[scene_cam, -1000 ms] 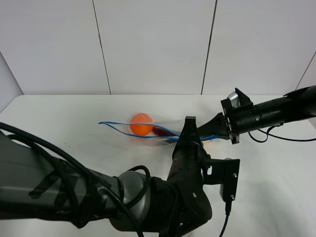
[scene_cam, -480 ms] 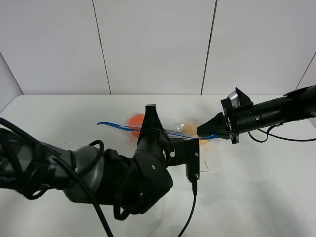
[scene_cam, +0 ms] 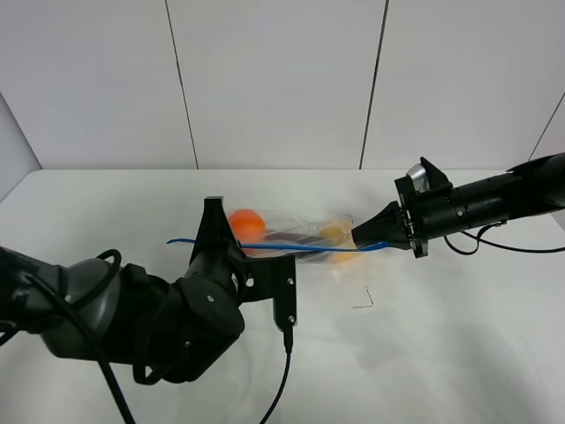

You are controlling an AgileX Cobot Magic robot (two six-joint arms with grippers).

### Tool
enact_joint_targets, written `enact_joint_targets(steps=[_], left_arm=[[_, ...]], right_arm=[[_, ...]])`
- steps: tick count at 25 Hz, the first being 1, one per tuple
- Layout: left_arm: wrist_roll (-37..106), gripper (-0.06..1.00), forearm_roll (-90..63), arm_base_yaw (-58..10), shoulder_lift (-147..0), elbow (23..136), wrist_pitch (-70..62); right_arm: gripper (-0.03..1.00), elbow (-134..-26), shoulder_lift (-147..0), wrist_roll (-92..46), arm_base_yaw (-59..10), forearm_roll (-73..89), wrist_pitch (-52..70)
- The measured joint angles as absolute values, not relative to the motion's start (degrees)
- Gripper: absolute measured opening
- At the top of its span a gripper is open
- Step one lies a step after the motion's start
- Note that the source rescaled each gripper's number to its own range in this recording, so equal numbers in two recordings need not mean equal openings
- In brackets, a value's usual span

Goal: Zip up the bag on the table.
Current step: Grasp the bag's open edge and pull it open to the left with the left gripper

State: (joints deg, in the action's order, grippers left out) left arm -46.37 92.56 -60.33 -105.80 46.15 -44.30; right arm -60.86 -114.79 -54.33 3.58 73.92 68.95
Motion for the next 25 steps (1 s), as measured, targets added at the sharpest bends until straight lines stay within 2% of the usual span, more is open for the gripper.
enact_joint_targets(steps=[25], left_arm=[[-44.73, 0.0, 90.31, -50.55, -104.34, 43.75, -44.27]], right_arm=[[0.0, -60.86, -114.79, -54.33, 3.58, 74.3, 68.95]])
